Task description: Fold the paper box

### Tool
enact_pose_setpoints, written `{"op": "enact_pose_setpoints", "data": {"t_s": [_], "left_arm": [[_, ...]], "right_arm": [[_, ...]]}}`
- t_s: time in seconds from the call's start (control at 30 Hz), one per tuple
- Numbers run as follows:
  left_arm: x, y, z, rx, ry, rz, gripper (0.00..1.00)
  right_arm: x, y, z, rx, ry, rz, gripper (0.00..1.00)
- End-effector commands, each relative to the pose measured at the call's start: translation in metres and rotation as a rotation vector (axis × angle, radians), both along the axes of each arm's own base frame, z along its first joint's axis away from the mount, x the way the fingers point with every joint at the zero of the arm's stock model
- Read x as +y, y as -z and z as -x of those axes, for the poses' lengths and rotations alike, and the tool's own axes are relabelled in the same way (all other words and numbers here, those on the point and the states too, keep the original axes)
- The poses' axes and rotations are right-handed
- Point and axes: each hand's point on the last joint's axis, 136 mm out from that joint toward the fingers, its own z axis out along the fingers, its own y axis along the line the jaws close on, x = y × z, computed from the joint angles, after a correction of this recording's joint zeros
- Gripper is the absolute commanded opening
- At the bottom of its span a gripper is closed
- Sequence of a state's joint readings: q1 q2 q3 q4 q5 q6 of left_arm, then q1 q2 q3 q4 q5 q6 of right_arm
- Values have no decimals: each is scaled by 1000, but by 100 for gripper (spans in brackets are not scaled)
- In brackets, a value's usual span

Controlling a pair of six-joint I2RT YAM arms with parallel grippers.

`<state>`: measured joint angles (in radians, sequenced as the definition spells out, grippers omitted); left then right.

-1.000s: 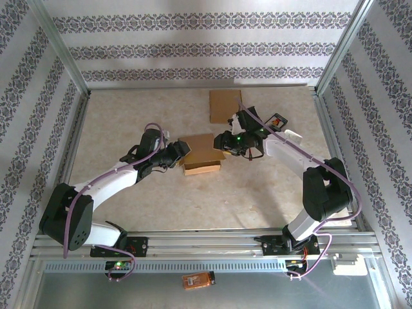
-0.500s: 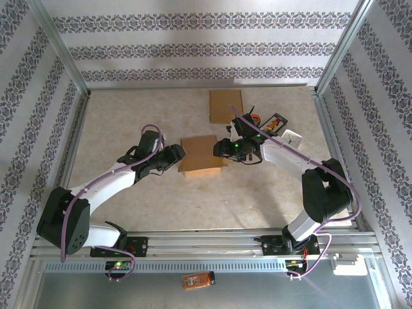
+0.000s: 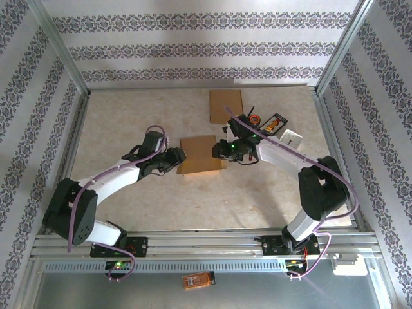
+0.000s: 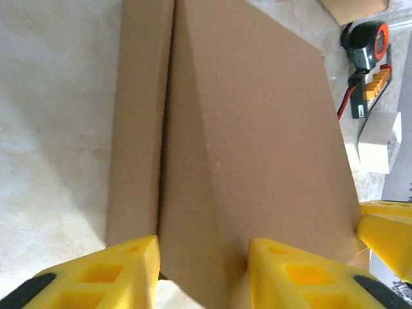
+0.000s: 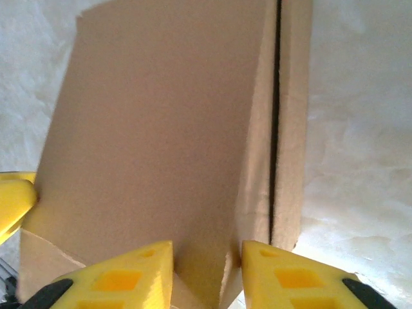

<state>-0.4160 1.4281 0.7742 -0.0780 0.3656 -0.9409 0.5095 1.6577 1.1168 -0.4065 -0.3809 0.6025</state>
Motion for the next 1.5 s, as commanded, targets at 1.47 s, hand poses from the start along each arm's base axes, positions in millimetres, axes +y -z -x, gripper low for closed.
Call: {"op": "enact_pose_setpoints", "data": {"t_s": [1.47], "left_arm": [[18, 24, -14, -69, -27, -45, 61]], "right_arm": [[-11, 18, -21, -56, 52, 17, 43]]}}
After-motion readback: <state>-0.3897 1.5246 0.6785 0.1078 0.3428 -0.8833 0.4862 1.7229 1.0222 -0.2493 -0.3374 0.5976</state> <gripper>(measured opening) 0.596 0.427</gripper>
